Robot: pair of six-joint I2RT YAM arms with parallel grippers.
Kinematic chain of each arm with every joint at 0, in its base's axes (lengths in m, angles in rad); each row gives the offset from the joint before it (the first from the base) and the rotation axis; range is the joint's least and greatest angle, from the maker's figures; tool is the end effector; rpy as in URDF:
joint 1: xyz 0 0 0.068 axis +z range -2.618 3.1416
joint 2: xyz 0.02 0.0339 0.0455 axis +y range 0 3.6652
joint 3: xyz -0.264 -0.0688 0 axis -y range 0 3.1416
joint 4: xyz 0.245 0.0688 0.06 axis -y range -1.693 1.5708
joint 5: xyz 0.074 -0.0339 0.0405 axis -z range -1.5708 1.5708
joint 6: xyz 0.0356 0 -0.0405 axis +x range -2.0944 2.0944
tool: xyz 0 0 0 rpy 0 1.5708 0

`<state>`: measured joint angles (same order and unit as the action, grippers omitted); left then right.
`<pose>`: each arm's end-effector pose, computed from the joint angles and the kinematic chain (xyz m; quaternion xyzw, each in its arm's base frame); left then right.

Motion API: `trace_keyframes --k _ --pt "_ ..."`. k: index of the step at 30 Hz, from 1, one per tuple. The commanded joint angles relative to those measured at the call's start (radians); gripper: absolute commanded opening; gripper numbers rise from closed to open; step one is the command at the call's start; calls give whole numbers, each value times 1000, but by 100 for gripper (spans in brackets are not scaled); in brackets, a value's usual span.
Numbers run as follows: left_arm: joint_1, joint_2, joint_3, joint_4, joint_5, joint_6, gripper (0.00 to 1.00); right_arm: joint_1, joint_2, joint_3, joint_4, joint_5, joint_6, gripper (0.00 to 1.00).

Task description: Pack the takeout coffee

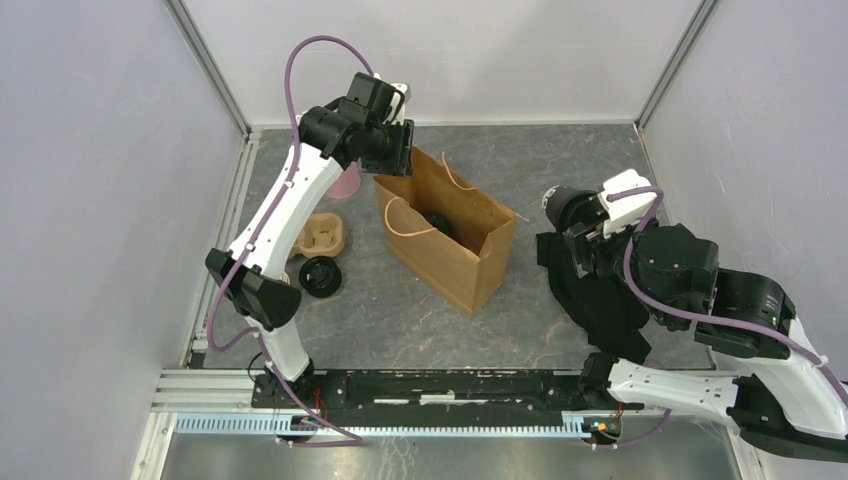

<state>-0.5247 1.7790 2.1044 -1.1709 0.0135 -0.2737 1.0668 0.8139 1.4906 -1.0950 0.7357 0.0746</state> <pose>0.3115 -0.1809 0.4250 0.1194 0.9273 -0.1437 0.3244 0.0614 0.0619 0.4648 -0.2001 0.7814 0.0209 0.5908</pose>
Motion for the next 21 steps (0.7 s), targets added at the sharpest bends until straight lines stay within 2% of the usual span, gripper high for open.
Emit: trace_keyframes --k 1,5,9,16,21 --pt "-5 19 6 22 -65 65 46 6 13 55 127 -64 -103 0" --pt "-2 -5 -14 15 -148 54 30 6 65 133 191 -212 -170 0" --pt "-2 -55 -64 41 -158 33 22 5 114 205 245 -381 -229 0" --pt "-1 -135 -176 85 -128 -57 10 5 253 284 289 -650 -229 0" --pt "-2 -179 -211 95 -101 -120 2 5 374 361 238 -602 -210 0"
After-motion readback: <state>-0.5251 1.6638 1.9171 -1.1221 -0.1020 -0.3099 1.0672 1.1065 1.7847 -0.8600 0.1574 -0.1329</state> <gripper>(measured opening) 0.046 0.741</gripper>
